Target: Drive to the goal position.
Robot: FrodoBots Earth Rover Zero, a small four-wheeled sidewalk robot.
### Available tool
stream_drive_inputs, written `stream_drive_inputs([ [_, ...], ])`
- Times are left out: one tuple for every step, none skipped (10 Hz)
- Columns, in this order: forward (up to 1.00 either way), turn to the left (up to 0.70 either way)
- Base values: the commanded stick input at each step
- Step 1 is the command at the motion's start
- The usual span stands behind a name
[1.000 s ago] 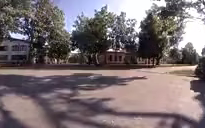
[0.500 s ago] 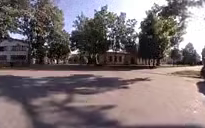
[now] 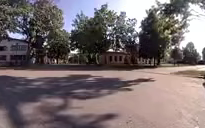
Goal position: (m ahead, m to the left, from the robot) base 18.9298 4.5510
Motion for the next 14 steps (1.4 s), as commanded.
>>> stream_drive_inputs([
  [0.6,0.0],
  [0.6,0.0],
  [0.6,0.0],
  [0.6,0.0],
  [0.6,0.0],
  [0.6,0.0],
  [0.6,0.0],
  [0.6,0.0],
  [0.6,0.0],
  [0.6,0.0],
  [0.6,0.0],
  [0.6,0.0],
  [0.6,0.0],
  [0.6,0.0],
])
